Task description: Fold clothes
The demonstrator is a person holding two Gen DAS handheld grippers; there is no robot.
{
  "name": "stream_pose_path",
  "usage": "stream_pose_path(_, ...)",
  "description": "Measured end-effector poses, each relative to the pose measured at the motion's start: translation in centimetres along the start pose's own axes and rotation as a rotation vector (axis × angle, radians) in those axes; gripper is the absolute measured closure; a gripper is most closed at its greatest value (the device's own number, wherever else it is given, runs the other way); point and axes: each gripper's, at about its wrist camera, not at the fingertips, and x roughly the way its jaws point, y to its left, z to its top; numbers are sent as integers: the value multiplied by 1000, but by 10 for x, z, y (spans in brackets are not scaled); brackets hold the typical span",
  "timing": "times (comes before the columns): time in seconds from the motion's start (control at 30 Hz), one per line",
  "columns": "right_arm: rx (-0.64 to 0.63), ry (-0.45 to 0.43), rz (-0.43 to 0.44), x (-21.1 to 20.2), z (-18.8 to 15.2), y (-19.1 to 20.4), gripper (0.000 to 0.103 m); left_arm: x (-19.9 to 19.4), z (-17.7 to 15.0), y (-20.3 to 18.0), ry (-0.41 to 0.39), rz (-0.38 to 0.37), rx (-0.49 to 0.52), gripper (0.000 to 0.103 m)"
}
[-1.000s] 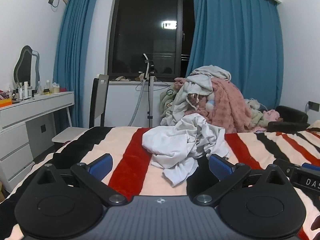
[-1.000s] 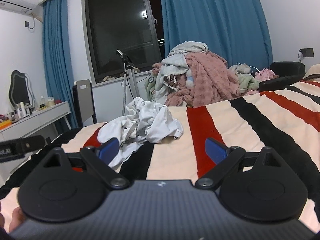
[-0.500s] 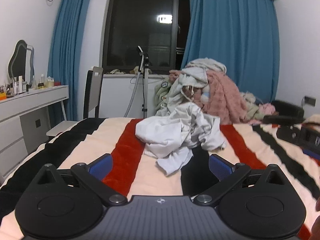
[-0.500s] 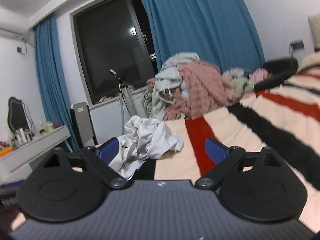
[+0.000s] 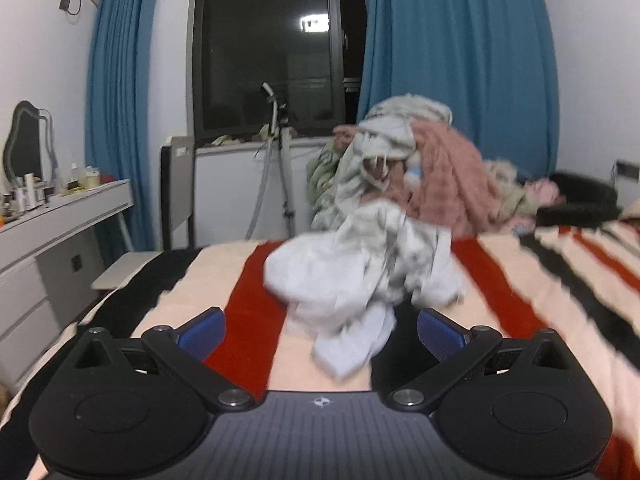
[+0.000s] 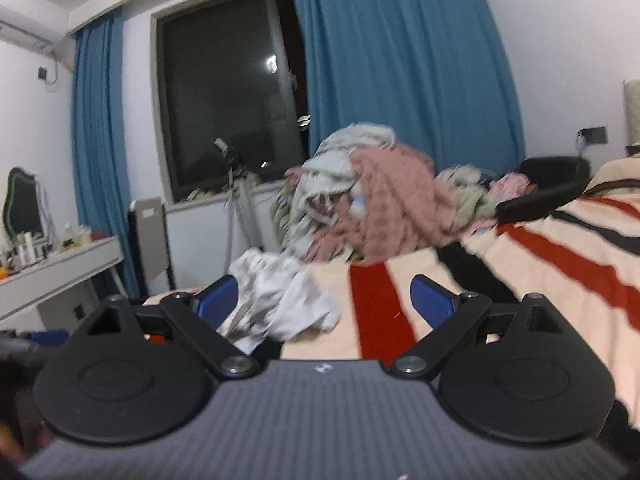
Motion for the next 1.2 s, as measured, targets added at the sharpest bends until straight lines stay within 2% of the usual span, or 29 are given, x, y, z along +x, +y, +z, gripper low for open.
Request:
stream_pose_path(0.1, 88, 15, -18, 2, -9, -16, 9, 50, 7, -9, 66, -69, 36, 0)
stream_pose_path(0.17, 150, 58, -19, 15, -23, -22, 9, 91, 4, -11, 139, -103, 11, 0)
stream_pose_path(0.3, 234, 163, -44, 56, -61, -25, 9, 160, -17, -4, 215, -105, -103, 1)
stream_pose_path(0.4, 219, 217, -70, 85, -83, -16, 9, 198, -32, 1, 223, -82, -123, 11)
stream_pose_path(0.5, 185, 207, -70, 103, -95, -9, 9, 228, -41, -3, 206, -32, -59, 43)
stream_pose_path(0.53, 179, 207, -75, 108, -98, -9, 9, 234, -42, -3, 197, -32, -40, 55)
stream_pose_path(0.57, 172, 204, -83, 111, -101, -9, 9, 237, -42, -1, 181, -43, -39, 63)
stream_pose_path(0.6, 164, 200, -95, 113, -104, -8, 9, 238, -40, 2, 161, -57, -45, 80)
stream_pose_path(0.63, 150, 187, -120, 115, -106, -7, 9, 233, -37, 7, 131, -65, -57, 91)
stream_pose_path(0.73, 91, 125, -221, 118, -108, -2, 9, 208, -23, 23, 23, -79, -99, 95)
stream_pose_path(0.83, 55, 66, -262, 113, -105, -1, 9, 175, -5, 38, -77, -92, -122, 99)
stream_pose_path(1.0, 24, 12, -273, 92, -97, 5, 9, 109, 19, 63, -163, -113, -177, 101)
stream_pose_path(1.2, 28, 25, -171, 63, -89, 18, 9, 31, 16, 99, -168, -103, -193, 101)
